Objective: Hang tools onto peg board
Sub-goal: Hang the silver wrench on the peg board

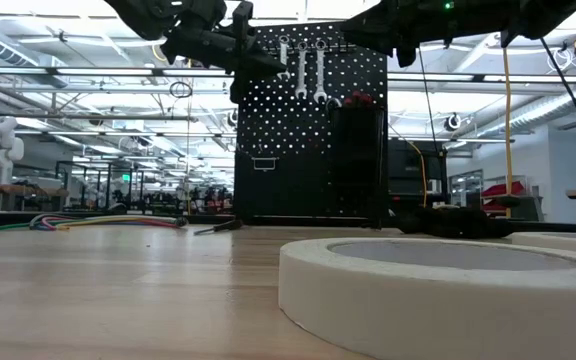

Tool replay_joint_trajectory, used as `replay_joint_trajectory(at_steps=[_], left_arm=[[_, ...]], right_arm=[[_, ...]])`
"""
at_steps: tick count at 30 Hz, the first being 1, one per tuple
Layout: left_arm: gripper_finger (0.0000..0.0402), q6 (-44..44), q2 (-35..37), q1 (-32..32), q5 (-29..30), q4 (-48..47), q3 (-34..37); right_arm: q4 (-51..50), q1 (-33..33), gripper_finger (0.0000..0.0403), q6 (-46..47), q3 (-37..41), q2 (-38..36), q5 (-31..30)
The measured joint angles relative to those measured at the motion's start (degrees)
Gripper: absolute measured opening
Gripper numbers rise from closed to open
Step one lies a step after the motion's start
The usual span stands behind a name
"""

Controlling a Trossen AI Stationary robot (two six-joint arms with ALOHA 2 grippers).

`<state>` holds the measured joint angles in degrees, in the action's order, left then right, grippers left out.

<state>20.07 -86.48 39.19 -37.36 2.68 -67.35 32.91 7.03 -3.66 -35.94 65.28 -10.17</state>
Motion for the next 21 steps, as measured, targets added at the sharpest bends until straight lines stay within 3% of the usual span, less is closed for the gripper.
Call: replay_joint_trajectory(at_steps=[21], left_arm=[[0.0003, 4.5, 0.4, -0.3, 0.4, -0.9, 0.0]], right_arm=[[-0.2, 0.0, 0.0144, 0.0, 0.0, 0.0, 0.0]])
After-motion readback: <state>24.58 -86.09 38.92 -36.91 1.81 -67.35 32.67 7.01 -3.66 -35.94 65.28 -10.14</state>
